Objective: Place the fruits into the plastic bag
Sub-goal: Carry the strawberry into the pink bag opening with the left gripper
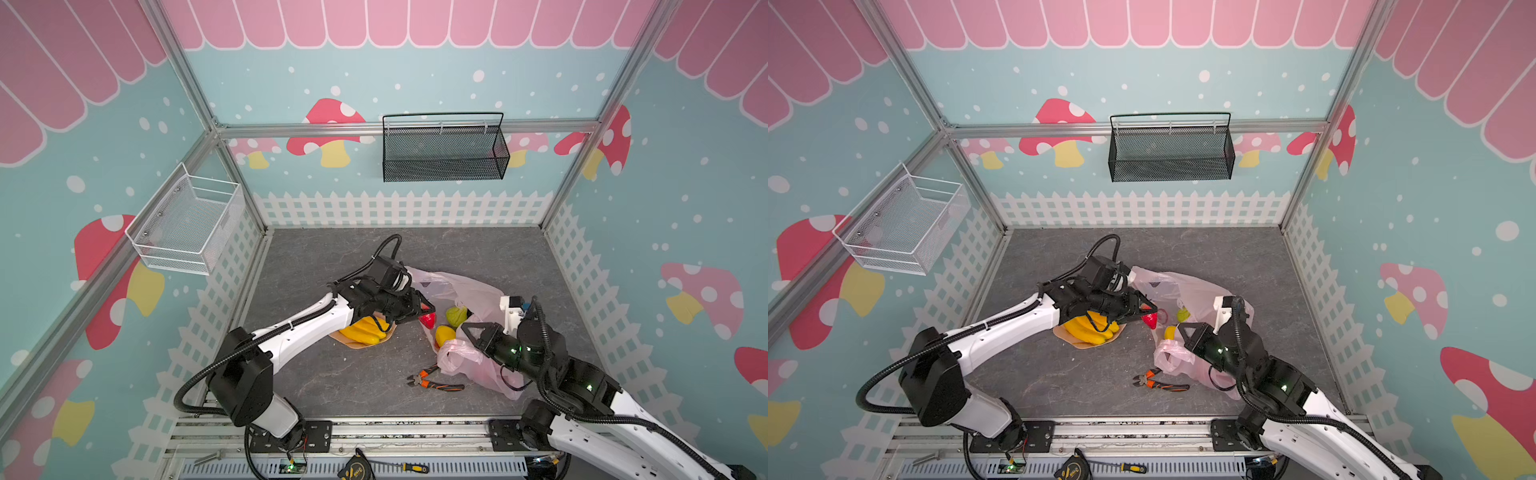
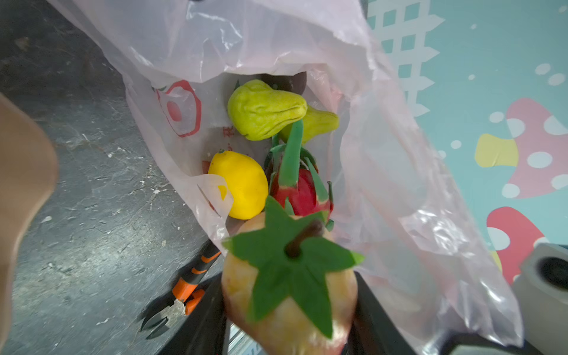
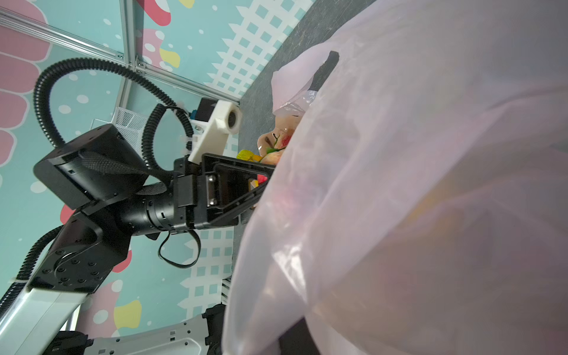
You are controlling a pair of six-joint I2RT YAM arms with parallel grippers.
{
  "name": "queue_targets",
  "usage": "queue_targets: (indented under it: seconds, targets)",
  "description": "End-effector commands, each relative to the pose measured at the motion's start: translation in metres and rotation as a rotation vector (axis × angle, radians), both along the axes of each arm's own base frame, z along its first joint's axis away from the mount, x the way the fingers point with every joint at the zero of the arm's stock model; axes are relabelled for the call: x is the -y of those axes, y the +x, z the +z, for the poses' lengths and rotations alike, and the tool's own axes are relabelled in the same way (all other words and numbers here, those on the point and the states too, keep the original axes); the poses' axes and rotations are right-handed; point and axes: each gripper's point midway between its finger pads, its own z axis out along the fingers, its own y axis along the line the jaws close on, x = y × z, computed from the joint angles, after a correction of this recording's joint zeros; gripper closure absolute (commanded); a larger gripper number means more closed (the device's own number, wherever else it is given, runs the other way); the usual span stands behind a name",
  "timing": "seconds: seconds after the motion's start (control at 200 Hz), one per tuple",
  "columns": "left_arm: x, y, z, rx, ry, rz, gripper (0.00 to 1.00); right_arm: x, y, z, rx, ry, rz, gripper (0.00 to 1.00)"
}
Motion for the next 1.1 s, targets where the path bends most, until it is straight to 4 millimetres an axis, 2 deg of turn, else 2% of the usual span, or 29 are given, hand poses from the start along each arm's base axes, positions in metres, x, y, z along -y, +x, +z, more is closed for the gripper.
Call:
queue_targets:
  seconds: [0.0,0.115,0.37,0.53,0.77,0.945,1.095]
  targets:
    - [0.019,0.008,-0.009,-0.026,-0.001,0.032,0.56,0.000,0.001,0.008,0.015,0.009,0.002,0.99]
    - [0.031,0.010,-0.022,-0.041,0.029,0.045,0.57,-0.001,0.000,0.009,0.019,0.011,0.005,0.99]
    - [0.070,0.013,-0.021,-0.051,-0.007,0.041,0.56,-0.002,-0.001,0.009,0.019,0.012,0.015,0.99]
    - [0.095,0.006,-0.020,-0.069,-0.030,0.002,0.55,-0.002,-0.001,0.009,0.022,0.011,0.019,0.99]
    - [0.122,-0.009,-0.021,-0.103,-0.043,-0.038,0.52,-0.001,-0.002,0.009,0.029,0.018,0.018,0.99]
    - [0.136,-0.021,-0.021,-0.112,-0.036,-0.071,0.41,-0.003,-0.002,0.005,0.026,0.020,0.024,0.99]
    - [0.137,-0.028,-0.027,-0.119,-0.011,-0.090,0.23,-0.001,-0.001,0.006,0.033,0.024,0.015,0.99]
